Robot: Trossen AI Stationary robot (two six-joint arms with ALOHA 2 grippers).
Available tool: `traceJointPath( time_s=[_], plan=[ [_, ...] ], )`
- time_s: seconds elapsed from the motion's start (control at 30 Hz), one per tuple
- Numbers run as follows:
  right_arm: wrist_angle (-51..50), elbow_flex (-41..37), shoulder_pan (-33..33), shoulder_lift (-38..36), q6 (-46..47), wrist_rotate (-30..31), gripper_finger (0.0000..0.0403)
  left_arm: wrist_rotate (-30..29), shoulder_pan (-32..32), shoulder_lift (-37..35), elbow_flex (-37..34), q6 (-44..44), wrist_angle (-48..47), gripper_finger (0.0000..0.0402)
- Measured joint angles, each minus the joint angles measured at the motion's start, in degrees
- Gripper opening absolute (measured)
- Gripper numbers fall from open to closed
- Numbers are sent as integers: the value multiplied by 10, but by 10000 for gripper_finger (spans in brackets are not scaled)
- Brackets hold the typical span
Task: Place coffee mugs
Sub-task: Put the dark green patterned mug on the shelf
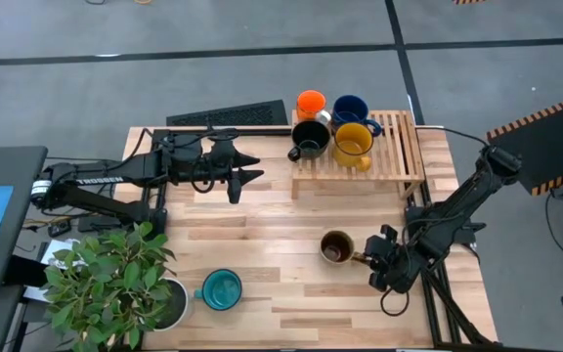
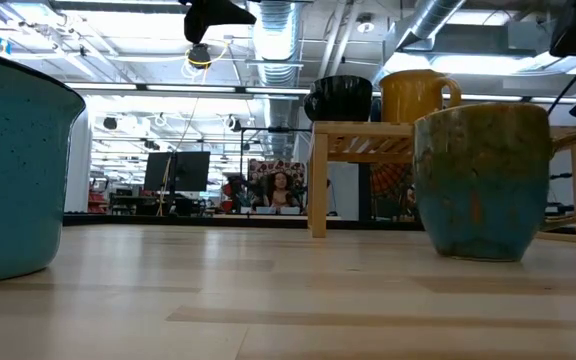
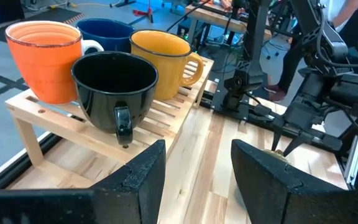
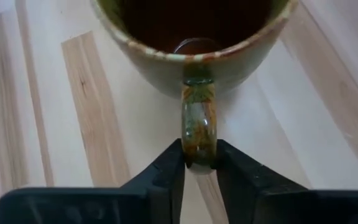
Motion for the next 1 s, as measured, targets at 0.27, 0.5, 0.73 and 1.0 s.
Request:
traceJointPath(
  time_s=[0.27, 0.5, 0.73, 1.0],
  plan=[
    [15, 0, -18, 0, -39, -1, 104, 0, 0, 0, 0, 0, 0, 167],
    [38, 0, -26, 0, -43, -3, 95, 0, 0, 0, 0, 0, 0, 167],
    [40, 0, -26, -13, -43, -5, 89, 0, 0, 0, 0, 0, 0, 167],
    [40, 0, -26, -42, -43, -5, 88, 0, 0, 0, 0, 0, 0, 167]
  ],
)
